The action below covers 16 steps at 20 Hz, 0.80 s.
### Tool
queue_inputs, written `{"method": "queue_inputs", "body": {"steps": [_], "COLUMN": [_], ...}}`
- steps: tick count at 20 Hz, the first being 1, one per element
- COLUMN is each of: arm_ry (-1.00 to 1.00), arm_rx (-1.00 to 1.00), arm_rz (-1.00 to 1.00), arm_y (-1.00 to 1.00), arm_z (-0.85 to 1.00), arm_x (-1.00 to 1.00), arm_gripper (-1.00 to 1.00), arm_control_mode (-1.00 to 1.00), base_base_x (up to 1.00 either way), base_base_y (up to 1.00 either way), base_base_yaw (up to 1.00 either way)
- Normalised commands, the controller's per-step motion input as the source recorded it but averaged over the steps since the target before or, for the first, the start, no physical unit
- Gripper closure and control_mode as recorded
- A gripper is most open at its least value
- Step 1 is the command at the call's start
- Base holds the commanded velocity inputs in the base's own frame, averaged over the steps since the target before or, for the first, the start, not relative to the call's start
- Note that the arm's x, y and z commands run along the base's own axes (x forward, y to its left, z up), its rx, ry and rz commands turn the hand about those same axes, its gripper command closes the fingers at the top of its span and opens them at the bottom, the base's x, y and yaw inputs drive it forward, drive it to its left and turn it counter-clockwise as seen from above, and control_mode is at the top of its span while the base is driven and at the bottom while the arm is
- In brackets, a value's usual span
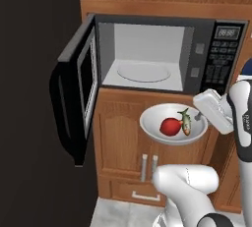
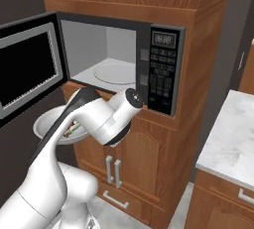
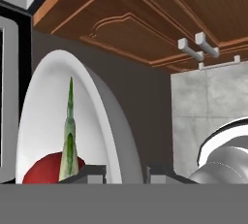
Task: Place the bowl containing the fish and onion in the microwave. Close the microwave door and press the start button to microwave the meal.
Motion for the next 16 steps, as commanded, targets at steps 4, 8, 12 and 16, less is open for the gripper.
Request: {"method": "queue_inputs", "body": {"steps": [4, 8, 12, 16], "arm_ry": [0.00, 0.00, 0.00, 0.00], "arm_rx": [0.00, 0.00, 0.00, 0.00], "arm_rz": [0.00, 0.00, 0.00, 0.00], "arm_y": [0.00, 0.00, 0.00, 0.00], "arm_z": [0.00, 0.00, 0.00, 0.00], "arm_x": [0.00, 0.00, 0.00, 0.00], "arm_gripper": [1.00, 1.00, 1.00, 1.00], "arm_control_mode": [1.00, 1.00, 1.00, 1.00], "base_base_x": [0.64, 0.64, 0.51, 0.20], "base_base_y": [0.29, 0.23, 0.22, 0.15], "base_base_yaw": [-0.17, -0.17, -0.17, -0.15]}}
